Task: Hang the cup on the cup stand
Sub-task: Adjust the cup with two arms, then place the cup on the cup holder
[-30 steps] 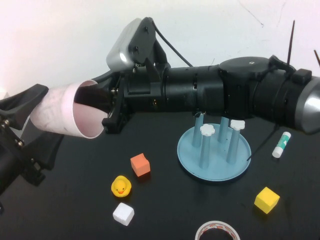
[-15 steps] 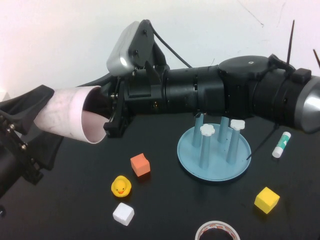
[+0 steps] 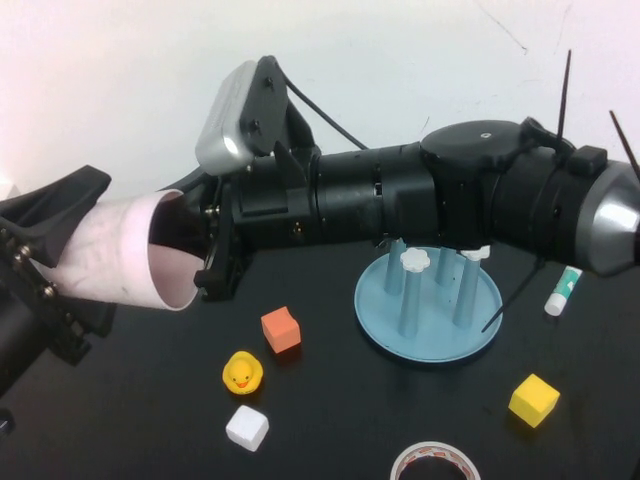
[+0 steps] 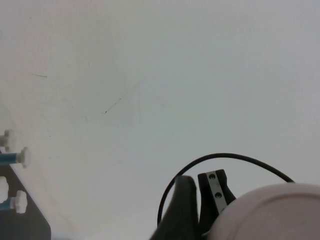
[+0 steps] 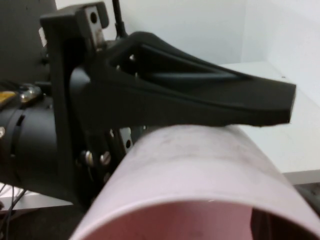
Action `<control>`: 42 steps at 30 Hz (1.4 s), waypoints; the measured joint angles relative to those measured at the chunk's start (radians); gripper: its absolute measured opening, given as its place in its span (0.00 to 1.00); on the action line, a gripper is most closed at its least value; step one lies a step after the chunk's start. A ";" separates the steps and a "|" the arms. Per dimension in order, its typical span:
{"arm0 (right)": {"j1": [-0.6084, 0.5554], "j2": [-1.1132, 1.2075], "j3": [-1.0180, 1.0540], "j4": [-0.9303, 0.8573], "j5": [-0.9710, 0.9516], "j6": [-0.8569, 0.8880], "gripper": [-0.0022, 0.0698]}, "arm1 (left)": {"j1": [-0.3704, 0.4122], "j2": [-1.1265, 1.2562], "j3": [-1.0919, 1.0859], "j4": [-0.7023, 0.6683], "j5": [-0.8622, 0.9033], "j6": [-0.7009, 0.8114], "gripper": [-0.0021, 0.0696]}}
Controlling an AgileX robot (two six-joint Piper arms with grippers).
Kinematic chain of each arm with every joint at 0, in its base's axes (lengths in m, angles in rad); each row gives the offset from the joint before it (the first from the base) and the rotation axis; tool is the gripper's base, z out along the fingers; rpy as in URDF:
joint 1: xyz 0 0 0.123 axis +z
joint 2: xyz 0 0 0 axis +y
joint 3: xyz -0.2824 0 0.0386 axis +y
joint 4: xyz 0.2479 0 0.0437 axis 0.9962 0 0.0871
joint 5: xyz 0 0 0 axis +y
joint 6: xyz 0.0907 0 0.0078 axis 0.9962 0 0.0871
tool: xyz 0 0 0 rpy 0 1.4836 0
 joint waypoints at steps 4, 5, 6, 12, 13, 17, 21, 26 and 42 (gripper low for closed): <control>0.004 0.000 0.000 0.000 -0.014 0.000 0.06 | -0.002 0.000 0.000 -0.008 0.006 0.000 0.81; 0.004 0.000 0.000 0.000 -0.016 0.000 0.06 | -0.002 0.000 0.000 -0.012 0.006 0.000 0.80; 0.004 0.000 0.000 0.000 -0.018 0.000 0.06 | -0.002 0.002 0.000 -0.012 0.006 0.000 0.80; 0.004 0.000 0.000 -0.002 -0.027 0.000 0.16 | -0.002 0.003 0.000 -0.014 0.004 0.049 0.80; 0.004 0.000 0.000 -0.007 -0.030 0.005 0.22 | -0.002 0.003 0.000 -0.014 0.002 0.078 0.80; 0.004 -0.002 0.000 -0.065 -0.031 0.061 0.47 | -0.002 0.003 0.000 -0.031 -0.019 0.186 0.80; 0.004 -0.022 0.000 -0.178 -0.031 0.163 0.58 | -0.002 0.006 0.000 -0.090 -0.042 0.297 0.80; 0.004 -0.071 0.000 -0.346 -0.040 0.290 0.61 | -0.002 0.006 0.000 -0.153 -0.065 0.464 0.80; 0.004 -0.306 0.002 -1.490 0.478 1.306 0.30 | -0.004 0.006 -0.332 0.244 0.004 0.959 0.80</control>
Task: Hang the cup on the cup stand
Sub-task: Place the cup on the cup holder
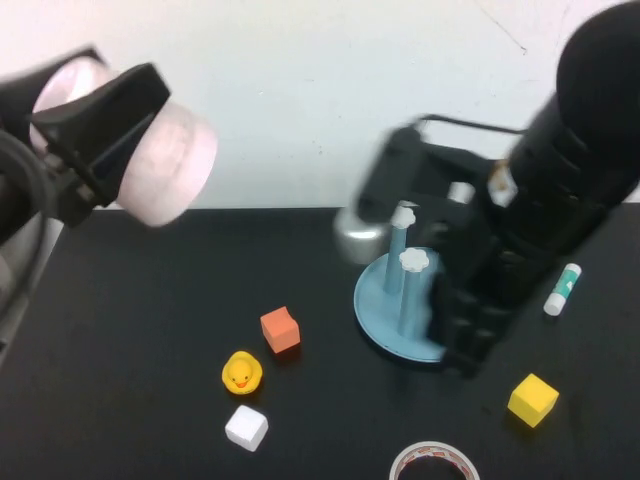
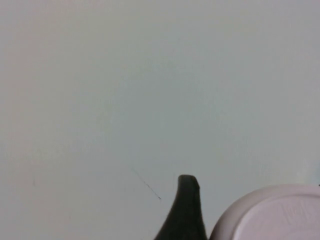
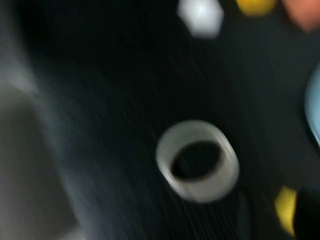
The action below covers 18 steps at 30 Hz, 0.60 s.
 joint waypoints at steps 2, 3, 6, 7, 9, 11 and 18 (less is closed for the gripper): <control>0.000 -0.015 0.025 -0.145 0.034 0.111 0.16 | 0.000 0.000 -0.032 0.032 0.000 0.091 0.80; 0.000 -0.025 0.046 -0.195 0.040 0.154 0.11 | 0.000 0.000 -0.043 0.037 0.000 0.142 0.80; 0.000 -0.065 0.136 -0.282 0.047 0.243 0.06 | 0.000 0.001 -0.055 0.035 0.002 0.283 0.80; 0.000 -0.083 0.172 -0.300 0.048 0.271 0.05 | -0.005 0.001 -0.055 0.035 0.005 0.319 0.80; 0.000 -0.126 0.243 -0.318 0.048 0.315 0.04 | -0.034 0.002 -0.055 0.033 0.023 0.398 0.80; 0.000 -0.173 0.320 -0.330 0.033 0.361 0.04 | -0.077 0.010 -0.055 0.033 0.051 0.450 0.80; 0.000 -0.340 0.583 -0.470 -0.057 0.569 0.03 | -0.296 0.117 -0.055 -0.040 0.178 0.717 0.80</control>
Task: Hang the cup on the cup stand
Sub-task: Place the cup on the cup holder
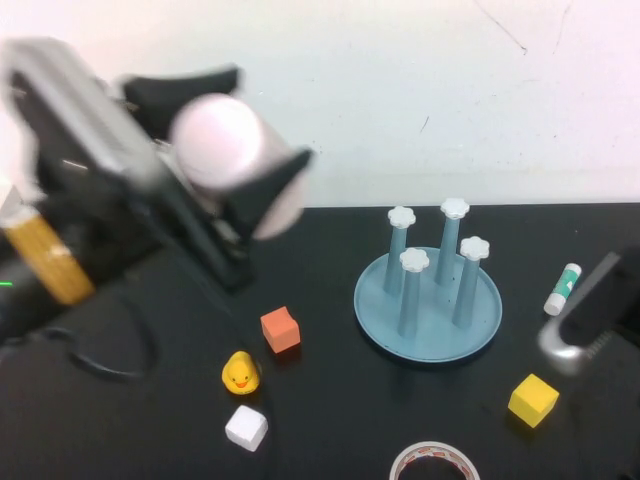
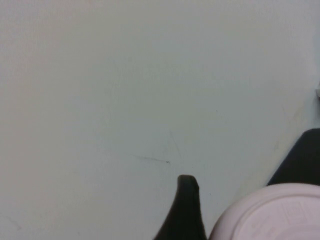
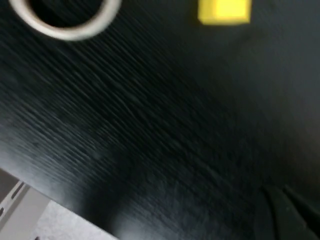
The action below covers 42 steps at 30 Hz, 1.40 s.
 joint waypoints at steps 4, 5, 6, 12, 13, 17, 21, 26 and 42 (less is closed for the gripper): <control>0.000 -0.038 0.092 -0.018 0.005 0.105 0.03 | -0.070 0.100 0.000 -0.122 0.018 0.101 0.79; 0.000 -0.038 0.105 -0.018 0.012 0.116 0.03 | -0.076 0.117 0.000 -0.152 0.018 0.106 0.79; 0.000 -0.038 0.119 -0.018 0.022 0.126 0.03 | -0.088 0.161 -0.001 -0.230 0.016 0.113 0.79; 0.000 -0.040 0.133 -0.018 0.056 0.138 0.03 | -0.094 0.398 -0.113 -0.413 -0.020 0.117 0.79; 0.000 -0.040 0.133 -0.018 0.056 0.141 0.03 | -0.094 0.446 -0.149 -0.414 -0.029 0.117 0.79; 0.000 -0.041 0.133 -0.018 0.056 0.143 0.03 | -0.094 0.603 -0.285 -0.410 -0.044 0.121 0.79; 0.000 -0.042 0.133 -0.018 0.056 0.143 0.03 | -0.097 0.721 -0.413 -0.386 -0.046 0.072 0.79; 0.000 -0.042 0.133 -0.018 0.056 0.145 0.03 | -0.101 0.842 -0.570 -0.379 -0.046 -0.002 0.79; 0.000 -0.042 0.133 -0.018 0.056 0.145 0.03 | -0.101 1.084 -0.909 -0.163 0.122 -0.219 0.79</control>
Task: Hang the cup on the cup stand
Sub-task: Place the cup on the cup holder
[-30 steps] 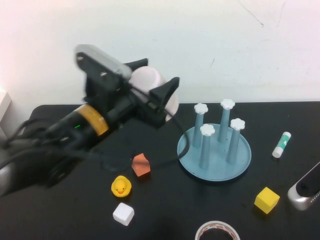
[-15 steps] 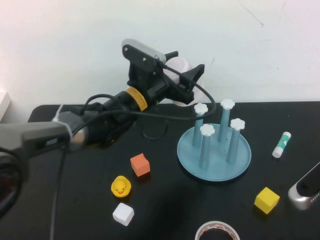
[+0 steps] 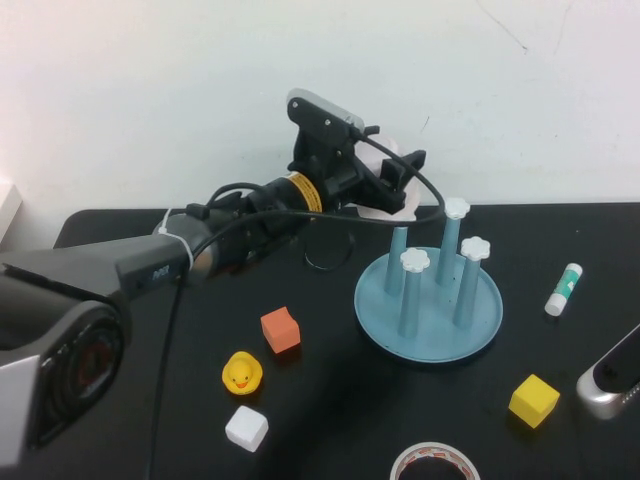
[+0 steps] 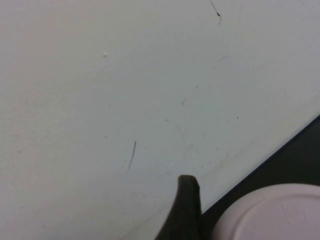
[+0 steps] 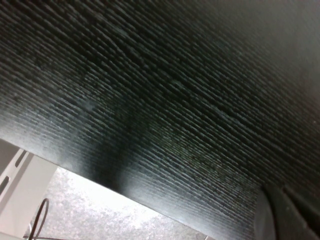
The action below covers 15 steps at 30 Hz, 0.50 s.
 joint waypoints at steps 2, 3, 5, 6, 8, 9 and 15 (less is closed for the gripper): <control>0.000 0.000 0.000 0.000 0.000 0.000 0.03 | -0.001 0.018 -0.022 0.031 0.007 -0.026 0.79; 0.000 0.000 0.000 0.000 0.000 0.000 0.03 | -0.002 0.022 -0.032 0.045 0.009 -0.036 0.79; 0.000 0.000 0.000 0.000 0.000 0.000 0.03 | -0.010 0.022 -0.046 0.054 0.034 -0.046 0.79; 0.000 0.000 0.000 0.000 0.000 0.000 0.03 | -0.015 0.022 -0.050 0.060 0.050 -0.047 0.79; 0.000 0.000 0.000 0.000 0.000 0.000 0.03 | -0.030 0.023 -0.061 0.086 0.083 -0.050 0.79; 0.000 0.000 0.000 0.000 0.000 0.000 0.03 | -0.035 0.023 -0.061 0.101 0.105 -0.050 0.79; 0.000 -0.001 0.000 0.000 0.000 0.000 0.03 | -0.062 0.031 -0.066 0.256 0.173 -0.052 0.79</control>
